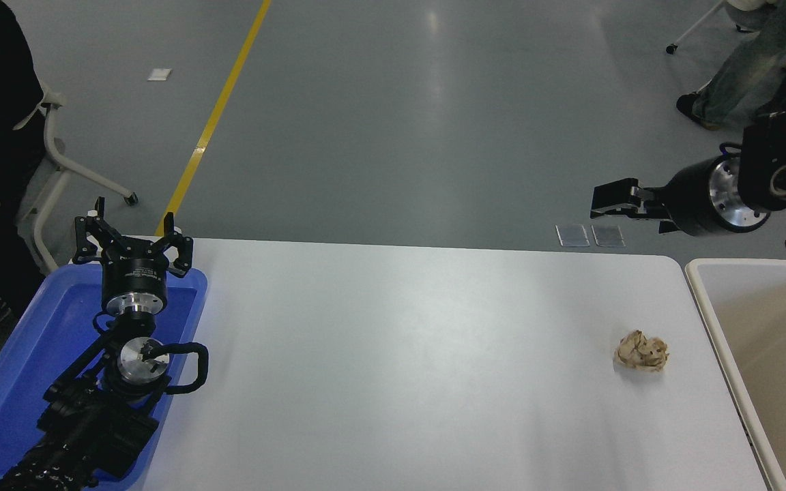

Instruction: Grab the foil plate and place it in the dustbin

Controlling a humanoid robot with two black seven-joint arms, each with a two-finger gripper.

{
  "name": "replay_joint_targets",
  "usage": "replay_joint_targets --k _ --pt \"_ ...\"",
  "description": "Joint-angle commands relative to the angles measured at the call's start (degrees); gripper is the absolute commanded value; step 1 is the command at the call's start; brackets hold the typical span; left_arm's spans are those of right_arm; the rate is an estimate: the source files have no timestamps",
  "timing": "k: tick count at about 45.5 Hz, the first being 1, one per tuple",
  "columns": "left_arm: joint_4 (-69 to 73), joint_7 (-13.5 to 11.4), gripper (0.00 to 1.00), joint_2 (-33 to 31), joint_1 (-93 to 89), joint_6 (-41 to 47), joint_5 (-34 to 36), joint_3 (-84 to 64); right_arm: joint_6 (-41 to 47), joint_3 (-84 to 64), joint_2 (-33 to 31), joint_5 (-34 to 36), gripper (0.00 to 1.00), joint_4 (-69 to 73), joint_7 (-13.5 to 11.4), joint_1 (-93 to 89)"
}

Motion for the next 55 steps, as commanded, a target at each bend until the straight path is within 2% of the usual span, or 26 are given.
replay_joint_targets --k 1,11,21,29,55 --pt "0.05 0.0 0.99 0.04 0.0 0.0 -0.06 0.0 5.97 -0.54 2.66 0.2 1.0 3.95 0.04 4.6" --pt "0.05 0.0 0.99 0.04 0.0 0.0 -0.06 0.0 9.92 -0.72 6.26 0.55 1.0 5.89 0.04 7.24" --pt "0.05 0.0 0.99 0.04 0.0 0.0 -0.06 0.0 11.59 -1.42 10.39 4.85 1.0 6.95 0.04 10.06" --pt "-0.04 0.0 0.99 0.04 0.0 0.0 0.02 0.0 13.18 -4.49 13.2 5.21 1.0 6.86 -0.05 11.81" --pt "0.05 0.0 0.99 0.04 0.0 0.0 -0.06 0.0 13.26 -8.81 13.56 7.85 1.0 6.86 -0.05 13.04"
